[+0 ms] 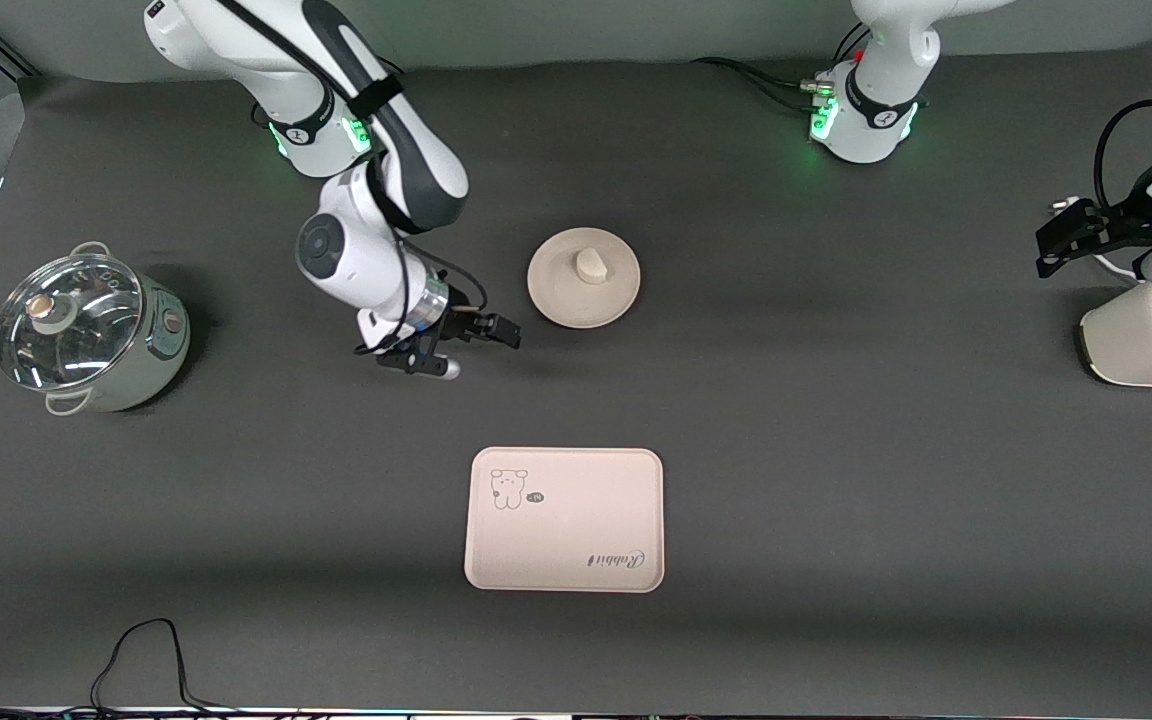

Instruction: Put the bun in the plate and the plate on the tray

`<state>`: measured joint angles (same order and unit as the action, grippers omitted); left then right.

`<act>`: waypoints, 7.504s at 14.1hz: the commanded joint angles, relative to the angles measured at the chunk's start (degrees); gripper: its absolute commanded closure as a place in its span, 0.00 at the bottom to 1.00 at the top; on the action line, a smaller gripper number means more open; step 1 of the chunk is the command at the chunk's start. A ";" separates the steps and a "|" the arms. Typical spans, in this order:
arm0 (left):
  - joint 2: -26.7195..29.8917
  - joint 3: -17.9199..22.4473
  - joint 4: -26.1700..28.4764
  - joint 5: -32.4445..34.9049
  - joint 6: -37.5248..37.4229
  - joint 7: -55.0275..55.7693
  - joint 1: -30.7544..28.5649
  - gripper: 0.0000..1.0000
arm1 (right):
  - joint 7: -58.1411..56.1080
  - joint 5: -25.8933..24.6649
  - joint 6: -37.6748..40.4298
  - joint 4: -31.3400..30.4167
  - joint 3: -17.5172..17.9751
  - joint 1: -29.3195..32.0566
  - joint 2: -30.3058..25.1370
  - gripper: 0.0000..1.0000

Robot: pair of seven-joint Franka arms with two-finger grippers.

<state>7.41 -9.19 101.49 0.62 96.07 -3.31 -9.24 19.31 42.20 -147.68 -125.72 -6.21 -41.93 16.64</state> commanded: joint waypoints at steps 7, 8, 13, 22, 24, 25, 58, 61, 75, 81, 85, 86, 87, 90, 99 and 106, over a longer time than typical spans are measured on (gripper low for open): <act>0.50 1.10 0.11 0.34 -0.17 0.41 0.45 0.00 | -20.94 31.15 -15.43 -8.66 -0.64 -13.61 0.67 0.00; 0.59 1.19 0.11 0.34 -0.44 0.32 0.45 0.00 | -24.46 34.93 -15.96 -9.10 -0.64 -14.57 0.85 0.01; 0.41 1.10 0.11 0.26 -0.53 0.58 0.45 0.00 | -40.73 53.21 -19.03 -9.63 -0.73 -18.78 3.13 0.01; 0.41 1.02 -0.51 0.26 0.43 0.67 0.45 0.00 | -43.30 59.40 -23.09 -9.46 -0.64 -23.55 4.98 0.37; 0.32 1.19 -0.42 0.26 0.43 0.59 -0.08 0.00 | -43.39 59.40 -23.09 -9.46 -0.64 -23.55 5.16 0.80; 0.32 1.19 -0.42 0.26 0.52 0.59 -0.17 0.00 | -43.30 59.49 -23.09 -9.37 -0.64 -23.63 5.33 1.00; -0.29 1.02 -2.97 -0.19 -1.06 2.34 -2.02 0.00 | -26.28 17.15 -4.72 32.79 -1.26 6.59 26.59 1.00; -0.38 1.10 -2.44 -0.18 -0.97 2.34 -2.19 0.00 | -25.81 16.07 -4.37 37.81 -1.26 7.30 30.63 1.00; -0.20 1.10 -2.70 -0.45 -6.68 4.28 -1.84 0.00 | -25.81 11.50 -1.11 42.40 -1.26 10.82 36.54 0.00; -0.73 1.54 -2.88 -0.36 -5.46 0.41 -1.93 0.00 | -25.64 7.81 8.88 41.70 -5.73 10.56 31.10 0.00; -0.82 1.54 -2.88 0.08 -4.58 0.59 -1.93 0.00 | -25.64 2.81 18.37 40.03 -12.49 8.01 24.95 0.00; -0.82 1.54 -2.88 0.08 -4.66 0.59 -2.01 0.00 | -25.29 1.32 20.49 39.33 -13.64 8.01 23.11 0.00; -0.82 1.54 -2.88 0.08 -4.84 0.67 -2.01 0.00 | -24.59 -1.05 22.07 38.71 -14.26 8.01 21.17 0.00; -0.82 1.54 -2.79 0.08 -5.01 0.67 -2.01 0.00 | -21.95 -11.50 26.12 37.39 -15.05 8.18 15.64 0.00; -0.82 1.54 -2.71 0.17 -5.19 0.59 -1.93 0.00 | -22.21 -30.93 45.02 36.87 -21.12 8.36 -1.06 0.00; -0.73 1.46 -2.79 0.17 -5.28 0.67 -1.93 0.00 | -19.41 -39.12 51.71 28.62 0.89 32.30 -17.05 0.00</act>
<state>6.64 -7.67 99.19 0.64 91.06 -1.71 -11.06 -3.82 6.08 -95.64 -90.92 -14.43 -16.94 6.08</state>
